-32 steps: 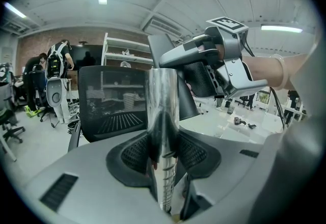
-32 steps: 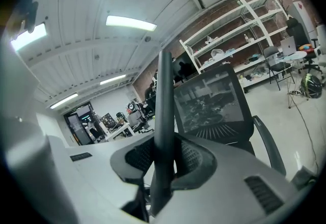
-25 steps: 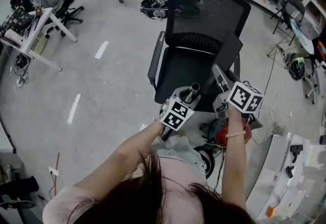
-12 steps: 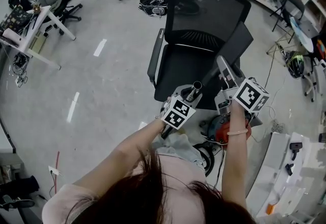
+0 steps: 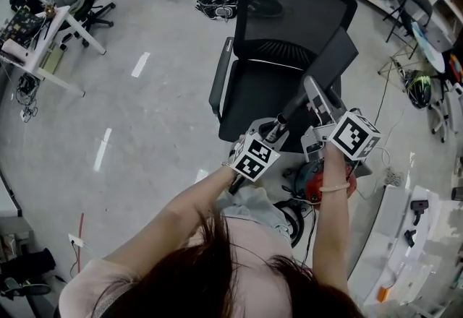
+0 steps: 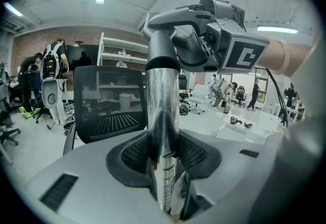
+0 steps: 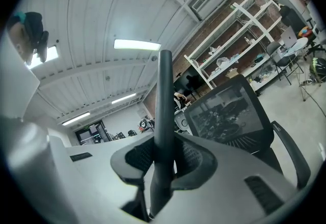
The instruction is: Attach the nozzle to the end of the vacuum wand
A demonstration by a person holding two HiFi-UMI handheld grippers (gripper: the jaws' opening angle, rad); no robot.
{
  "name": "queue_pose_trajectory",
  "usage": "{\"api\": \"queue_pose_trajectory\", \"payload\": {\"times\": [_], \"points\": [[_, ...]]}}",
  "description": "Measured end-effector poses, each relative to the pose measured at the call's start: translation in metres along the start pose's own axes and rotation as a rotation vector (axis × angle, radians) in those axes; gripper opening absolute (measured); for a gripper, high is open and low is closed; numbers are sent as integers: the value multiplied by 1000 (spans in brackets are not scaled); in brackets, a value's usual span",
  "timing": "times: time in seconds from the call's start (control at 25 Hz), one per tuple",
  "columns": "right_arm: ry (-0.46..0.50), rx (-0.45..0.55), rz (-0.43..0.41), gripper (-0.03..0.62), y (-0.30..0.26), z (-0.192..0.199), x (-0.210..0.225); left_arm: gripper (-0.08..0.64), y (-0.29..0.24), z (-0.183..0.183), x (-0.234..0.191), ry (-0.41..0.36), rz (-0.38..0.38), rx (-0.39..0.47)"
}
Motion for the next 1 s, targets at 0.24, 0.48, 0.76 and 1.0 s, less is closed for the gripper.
{"api": "queue_pose_trajectory", "payload": {"times": [0.24,0.48,0.76,1.0], "points": [[5,-12,-17,103,-2,8,-4,152,-1,0,1,-2,4,3],[20,-25,-26,103,-1,16,-8,152,0,2,2,-6,12,1],[47,-15,-34,103,4,16,-13,152,1,0,5,-9,16,1],[117,-14,-40,103,11,19,-22,152,1,0,10,-11,22,0]]}}
Point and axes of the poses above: the fingertips, and each gripper's own axes: y backward along the fingers, x to its right, z out of its underside, the point moved 3 cm from there along y, backward along the fingers, and after that the axes turned 6 degrees about -y, right-handed, at the moved point
